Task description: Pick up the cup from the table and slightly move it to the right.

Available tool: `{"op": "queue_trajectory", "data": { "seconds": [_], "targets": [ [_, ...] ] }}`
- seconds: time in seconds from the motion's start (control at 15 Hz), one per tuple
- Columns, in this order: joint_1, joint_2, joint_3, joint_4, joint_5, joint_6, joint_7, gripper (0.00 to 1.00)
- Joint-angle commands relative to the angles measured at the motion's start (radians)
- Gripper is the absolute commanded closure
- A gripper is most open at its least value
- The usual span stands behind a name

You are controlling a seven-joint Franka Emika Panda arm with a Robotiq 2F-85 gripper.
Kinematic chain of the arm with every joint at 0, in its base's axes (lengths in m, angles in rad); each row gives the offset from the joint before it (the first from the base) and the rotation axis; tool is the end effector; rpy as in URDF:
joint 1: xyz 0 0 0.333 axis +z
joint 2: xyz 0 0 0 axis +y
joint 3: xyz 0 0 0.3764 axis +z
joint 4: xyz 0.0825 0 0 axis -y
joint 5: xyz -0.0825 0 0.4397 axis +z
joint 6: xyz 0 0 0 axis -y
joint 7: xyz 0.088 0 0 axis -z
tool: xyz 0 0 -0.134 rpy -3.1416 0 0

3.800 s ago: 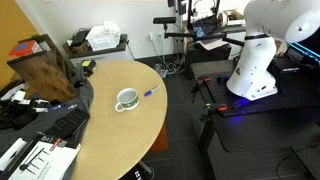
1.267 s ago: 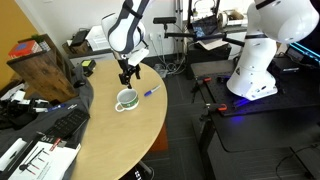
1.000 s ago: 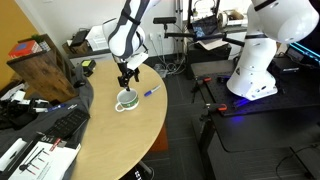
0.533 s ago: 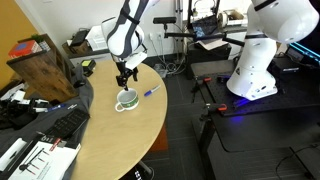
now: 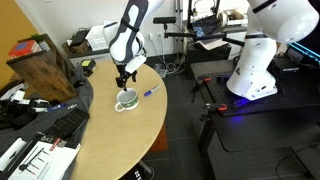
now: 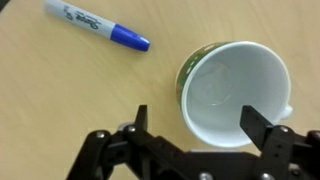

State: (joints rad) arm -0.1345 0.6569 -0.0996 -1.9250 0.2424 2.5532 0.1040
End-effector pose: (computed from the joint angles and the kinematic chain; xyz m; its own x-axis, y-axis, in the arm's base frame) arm 0.6650 -0.1573 0.1174 0.8671 -0.4970 -0.0341 -0.4981 -0.8646 -0.0656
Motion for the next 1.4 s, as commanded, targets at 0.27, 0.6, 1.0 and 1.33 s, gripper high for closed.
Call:
{"op": "queue_trajectory", "data": {
  "seconds": [0.27, 0.6, 1.0, 1.33],
  "targets": [
    [0.058, 0.146, -0.053, 0.126, -0.060, 0.020, 0.158, 0.26],
    [0.058, 0.161, -0.069, 0.136, -0.080, 0.014, 0.159, 0.56],
    [0.052, 0.159, -0.048, 0.147, -0.076, 0.007, 0.141, 0.99],
    [0.041, 0.154, -0.041, 0.145, -0.056, 0.008, 0.154, 0.97]
  ]
}}
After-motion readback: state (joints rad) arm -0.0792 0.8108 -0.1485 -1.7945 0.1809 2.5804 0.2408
